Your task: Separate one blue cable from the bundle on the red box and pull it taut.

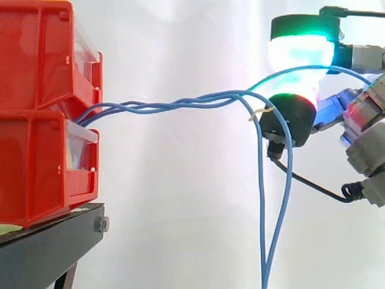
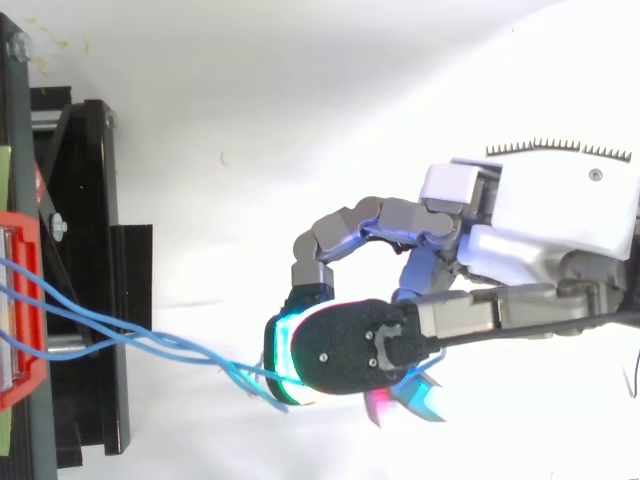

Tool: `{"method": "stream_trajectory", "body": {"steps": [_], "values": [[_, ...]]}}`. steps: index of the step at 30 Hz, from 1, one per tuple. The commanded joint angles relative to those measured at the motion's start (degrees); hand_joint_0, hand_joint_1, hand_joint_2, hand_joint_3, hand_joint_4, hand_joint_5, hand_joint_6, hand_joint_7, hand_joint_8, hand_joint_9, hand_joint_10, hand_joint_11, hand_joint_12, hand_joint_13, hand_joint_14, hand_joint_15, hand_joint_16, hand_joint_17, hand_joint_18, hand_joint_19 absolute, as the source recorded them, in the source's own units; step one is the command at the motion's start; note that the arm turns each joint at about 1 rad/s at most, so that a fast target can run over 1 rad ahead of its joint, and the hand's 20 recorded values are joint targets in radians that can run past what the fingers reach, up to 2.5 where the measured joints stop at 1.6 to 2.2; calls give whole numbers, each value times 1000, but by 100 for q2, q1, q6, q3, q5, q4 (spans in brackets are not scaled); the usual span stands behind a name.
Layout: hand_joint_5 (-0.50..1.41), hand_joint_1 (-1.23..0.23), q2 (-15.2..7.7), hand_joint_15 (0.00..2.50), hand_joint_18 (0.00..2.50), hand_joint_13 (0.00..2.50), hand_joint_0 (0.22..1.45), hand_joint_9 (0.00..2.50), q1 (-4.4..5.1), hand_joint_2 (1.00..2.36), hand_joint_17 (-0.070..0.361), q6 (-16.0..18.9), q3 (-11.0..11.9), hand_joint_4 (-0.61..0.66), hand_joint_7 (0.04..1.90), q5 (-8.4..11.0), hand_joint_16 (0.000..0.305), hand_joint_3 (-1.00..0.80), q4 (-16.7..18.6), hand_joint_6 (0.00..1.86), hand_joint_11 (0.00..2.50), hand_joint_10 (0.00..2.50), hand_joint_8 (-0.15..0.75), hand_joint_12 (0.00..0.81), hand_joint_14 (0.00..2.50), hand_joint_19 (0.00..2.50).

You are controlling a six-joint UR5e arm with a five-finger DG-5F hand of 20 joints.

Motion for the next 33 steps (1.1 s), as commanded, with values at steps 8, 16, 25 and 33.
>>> {"method": "stream_trajectory", "body": {"steps": [8, 16, 25, 33], "values": [[-113, -439, -1, 895, 1013, 1276, 536, 1445, 17, 1000, 115, -13, 0, 108, 1178, 1, 51, -500, 0, 804, 1449, 17, 335, 418, 22, 715], [-105, -430, -1, 856, 1107, 1324, 422, 1503, 26, 1000, 139, -13, 0, 148, 1145, 1, 62, -500, -9, 808, 1398, 14, 401, 474, 19, 655], [-90, -704, 7, 859, 1168, 1357, 371, 1557, 26, 1000, 143, -13, 0, 157, 1128, 9, 63, -500, -9, 823, 1407, 15, 420, 474, 19, 604], [-99, -857, -1, 891, 1024, 1280, 517, 1469, 35, 1000, 110, -13, 0, 120, 1207, 9, 49, -500, -9, 831, 1444, 19, 339, 402, 24, 675]]}}
